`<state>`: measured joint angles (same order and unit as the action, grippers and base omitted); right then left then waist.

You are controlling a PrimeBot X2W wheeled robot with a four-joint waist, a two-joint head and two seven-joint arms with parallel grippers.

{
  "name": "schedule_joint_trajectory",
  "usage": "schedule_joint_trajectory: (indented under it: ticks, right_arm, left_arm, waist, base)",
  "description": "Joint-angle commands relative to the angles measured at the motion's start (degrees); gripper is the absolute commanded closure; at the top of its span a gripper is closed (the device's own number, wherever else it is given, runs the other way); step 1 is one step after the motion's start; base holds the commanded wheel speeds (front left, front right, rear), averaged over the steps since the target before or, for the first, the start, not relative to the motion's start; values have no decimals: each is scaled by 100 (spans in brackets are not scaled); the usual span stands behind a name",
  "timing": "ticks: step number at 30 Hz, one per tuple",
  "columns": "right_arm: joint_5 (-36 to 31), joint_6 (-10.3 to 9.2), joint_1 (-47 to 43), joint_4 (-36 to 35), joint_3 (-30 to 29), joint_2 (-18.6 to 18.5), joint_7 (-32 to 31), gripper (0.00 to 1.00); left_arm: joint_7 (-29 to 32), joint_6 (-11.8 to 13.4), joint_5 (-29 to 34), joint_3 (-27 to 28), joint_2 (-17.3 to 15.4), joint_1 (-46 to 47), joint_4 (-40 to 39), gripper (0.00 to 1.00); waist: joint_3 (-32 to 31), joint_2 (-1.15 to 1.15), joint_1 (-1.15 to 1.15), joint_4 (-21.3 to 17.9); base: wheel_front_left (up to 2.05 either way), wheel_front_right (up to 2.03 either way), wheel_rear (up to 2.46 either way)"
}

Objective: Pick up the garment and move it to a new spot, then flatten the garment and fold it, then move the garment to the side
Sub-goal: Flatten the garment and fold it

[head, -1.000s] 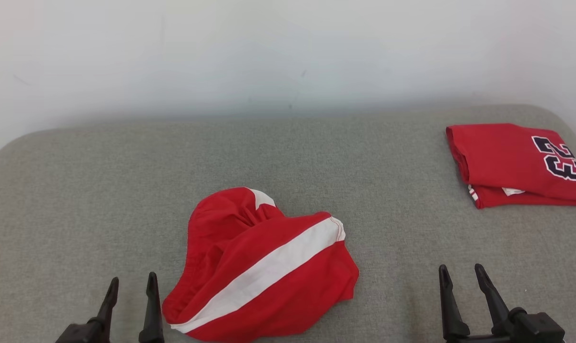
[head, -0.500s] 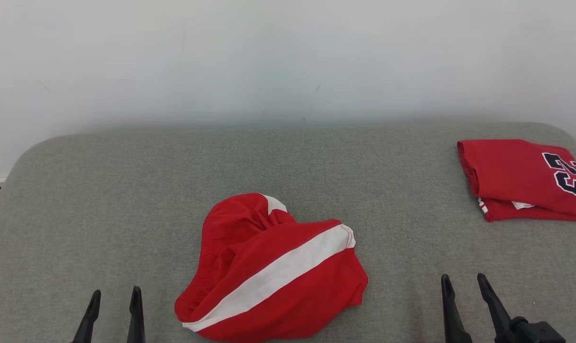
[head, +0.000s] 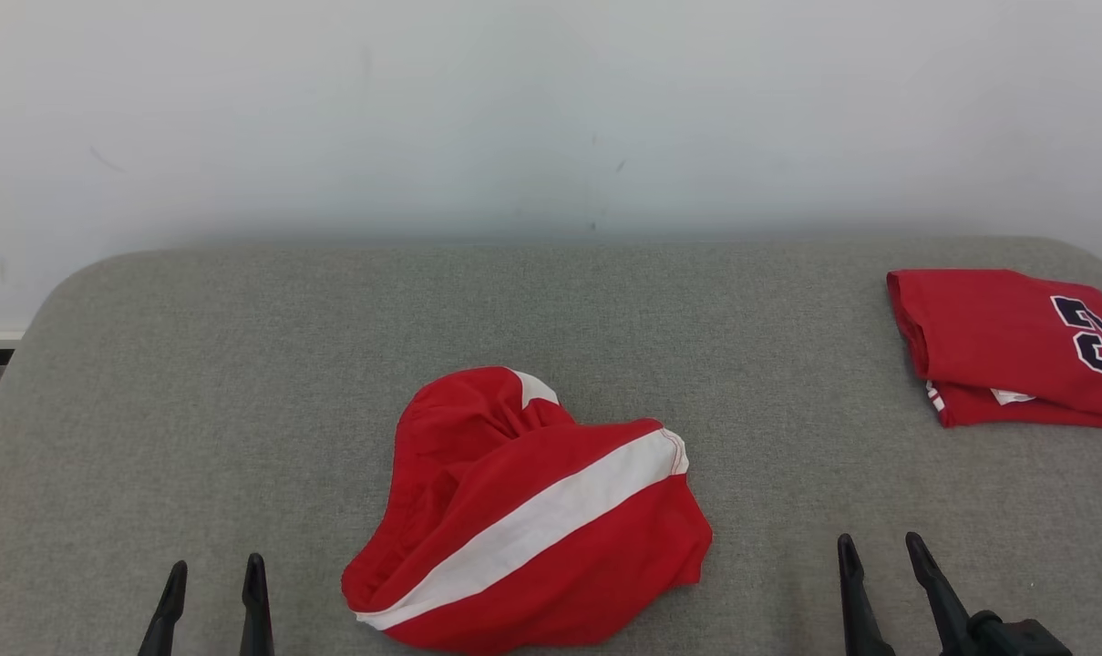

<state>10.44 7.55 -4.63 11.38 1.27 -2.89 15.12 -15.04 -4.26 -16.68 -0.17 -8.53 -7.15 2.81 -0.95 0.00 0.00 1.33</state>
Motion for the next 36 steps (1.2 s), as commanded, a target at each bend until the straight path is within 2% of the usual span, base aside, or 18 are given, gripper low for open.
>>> schedule_joint_trajectory:
  ticks: [1, 8, 16, 26, 36]
  right_arm:
    - [22, -14, 65, 18, 26, -8, 2, 0]
    - [58, -14, 593, 252, 281, -268, -139, 0]
    - [140, -14, 1574, 828, 671, -629, -583, 0]
    - [384, -14, 2555, 2089, 1125, -922, -883, 0]
    - [618, -14, 3153, 3352, 1467, -950, -1042, 0]
  left_arm:
    - [-17, -29, 51, 25, 29, 35, 25, 0]
    - [-18, -166, 212, 107, 173, 191, 130, 0]
    - [-18, -232, 317, 125, 318, 371, 177, 0]
    - [-18, -289, 374, 80, 454, 615, 258, 0]
    - [-18, -326, 370, 55, 506, 785, 355, 0]
  waist:
    - [5, 0, 0, 2]
    - [69, 0, 0, 146]
    - [255, 0, 0, 557]
    - [558, 0, 0, 1123]
    - [784, 0, 0, 1358]
  base:
    - [0, 0, 0]
    - [0, 0, 0]
    - [0, 0, 0]
    - [0, 0, 0]
    - [0, 0, 0]
